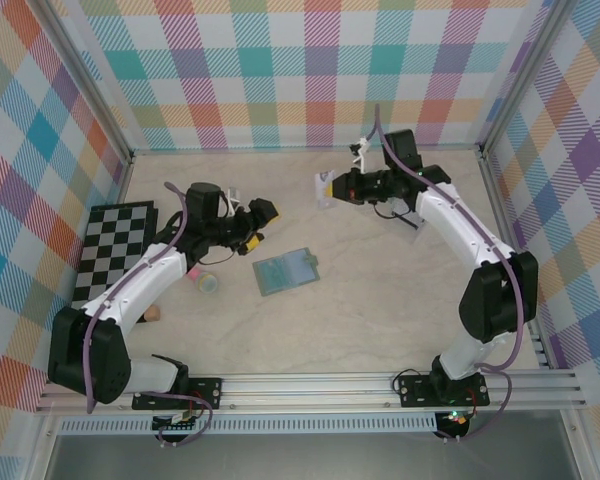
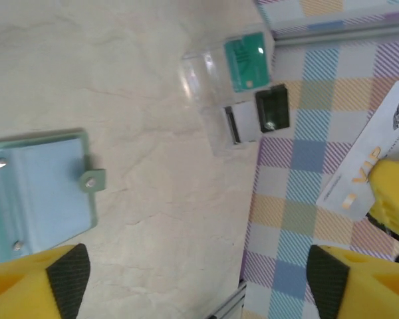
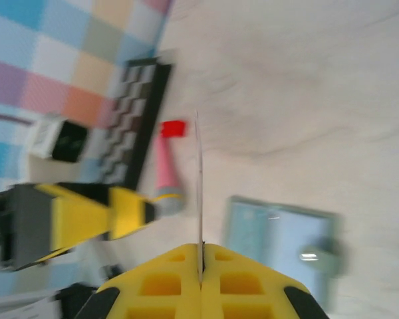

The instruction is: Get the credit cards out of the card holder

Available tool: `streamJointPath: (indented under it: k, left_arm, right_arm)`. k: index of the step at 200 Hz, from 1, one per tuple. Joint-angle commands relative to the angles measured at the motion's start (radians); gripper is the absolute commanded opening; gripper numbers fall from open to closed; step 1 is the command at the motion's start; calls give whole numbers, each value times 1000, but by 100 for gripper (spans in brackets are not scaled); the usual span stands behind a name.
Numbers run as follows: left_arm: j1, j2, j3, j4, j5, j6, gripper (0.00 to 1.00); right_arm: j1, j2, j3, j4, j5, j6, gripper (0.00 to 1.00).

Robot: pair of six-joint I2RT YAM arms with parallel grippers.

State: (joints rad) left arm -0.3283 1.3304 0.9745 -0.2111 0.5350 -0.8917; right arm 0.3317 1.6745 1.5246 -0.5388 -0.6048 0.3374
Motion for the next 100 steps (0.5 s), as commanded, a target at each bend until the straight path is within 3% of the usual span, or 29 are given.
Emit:
streamJointPath:
  k: [1, 28, 100]
  left_arm:
    - [17, -24, 45, -213, -85, 126, 93]
    - [24, -19, 52, -300, -113, 192, 100]
    - [31, -15, 43, -360, -99, 232, 100]
  right_arm:
    - [-48, 21, 37, -175, 226, -281, 0]
    - [-120, 60, 70, -232, 350, -467, 0]
    - [-207, 100, 78, -262, 495, -834, 0]
